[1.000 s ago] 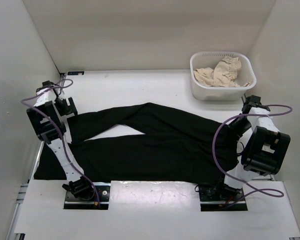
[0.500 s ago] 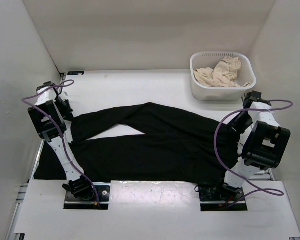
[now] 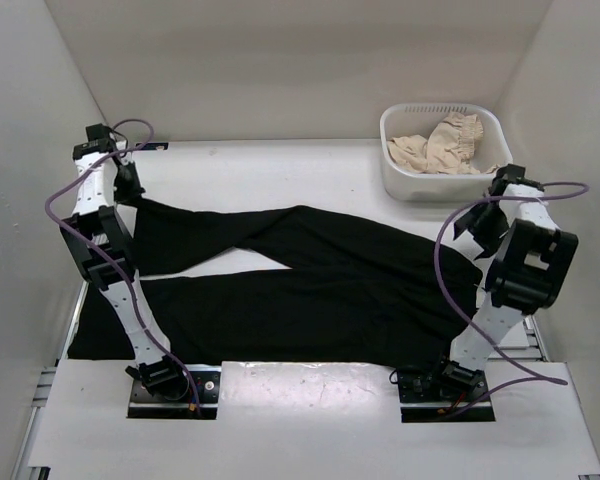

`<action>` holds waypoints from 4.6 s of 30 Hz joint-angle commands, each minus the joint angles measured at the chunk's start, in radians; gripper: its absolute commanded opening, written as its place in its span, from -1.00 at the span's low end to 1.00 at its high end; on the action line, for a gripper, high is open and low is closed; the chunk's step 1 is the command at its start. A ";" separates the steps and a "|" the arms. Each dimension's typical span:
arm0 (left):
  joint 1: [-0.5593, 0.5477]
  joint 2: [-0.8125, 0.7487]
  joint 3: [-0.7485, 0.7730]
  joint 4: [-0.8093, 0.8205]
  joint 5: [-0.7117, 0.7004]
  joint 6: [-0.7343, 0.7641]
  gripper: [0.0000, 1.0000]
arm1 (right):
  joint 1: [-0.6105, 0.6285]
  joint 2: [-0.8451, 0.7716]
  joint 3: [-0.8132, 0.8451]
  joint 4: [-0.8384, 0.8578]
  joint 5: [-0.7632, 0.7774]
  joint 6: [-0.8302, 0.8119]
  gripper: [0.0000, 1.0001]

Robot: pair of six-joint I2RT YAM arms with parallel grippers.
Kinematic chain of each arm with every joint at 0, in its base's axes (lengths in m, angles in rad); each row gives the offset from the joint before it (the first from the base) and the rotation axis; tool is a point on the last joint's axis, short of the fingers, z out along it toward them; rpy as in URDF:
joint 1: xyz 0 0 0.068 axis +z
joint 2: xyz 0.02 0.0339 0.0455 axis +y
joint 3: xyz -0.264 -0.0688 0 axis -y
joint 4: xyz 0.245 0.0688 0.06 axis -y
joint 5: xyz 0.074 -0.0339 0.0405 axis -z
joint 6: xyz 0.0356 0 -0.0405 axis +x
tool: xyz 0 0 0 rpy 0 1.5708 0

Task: Fold and stack the trousers
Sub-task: Fold the trousers

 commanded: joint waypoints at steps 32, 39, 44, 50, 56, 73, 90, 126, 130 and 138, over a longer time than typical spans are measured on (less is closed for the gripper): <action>0.011 -0.420 -0.297 0.323 -0.238 0.000 -0.72 | 0.009 -0.101 0.036 0.075 -0.309 -0.008 -0.24; 0.002 -0.451 -0.389 0.305 -0.248 0.000 -0.72 | 0.269 -0.044 -0.013 0.125 -0.120 0.206 0.43; 0.002 -0.442 -0.389 0.294 -0.248 0.000 -0.72 | 0.312 0.007 -0.013 0.107 -0.045 0.357 0.49; 0.002 -0.442 -0.361 0.274 -0.248 0.000 -0.72 | 0.312 0.034 -0.089 0.098 0.013 0.405 0.57; 0.002 -0.432 -0.351 0.253 -0.257 0.000 -0.72 | 0.312 0.111 -0.076 0.097 -0.002 0.437 0.57; -0.009 -0.184 0.014 0.243 -0.242 0.000 -0.72 | 0.083 0.091 0.138 0.101 0.157 0.380 -1.00; -0.055 -0.233 0.030 0.282 -0.331 0.000 -0.72 | -0.021 -0.136 0.089 0.052 0.060 0.205 -1.00; 0.586 -1.006 -0.998 0.455 -0.323 0.000 -0.72 | -0.119 -0.573 -0.371 -0.080 -0.054 -0.029 -1.00; 0.629 -1.069 -1.123 0.455 -0.323 0.000 -0.72 | -0.128 -0.608 -0.471 -0.071 -0.063 -0.029 -1.00; 0.712 -1.104 -1.291 0.455 -0.333 0.000 -0.72 | -0.158 -0.627 -0.586 -0.051 -0.022 -0.039 -1.00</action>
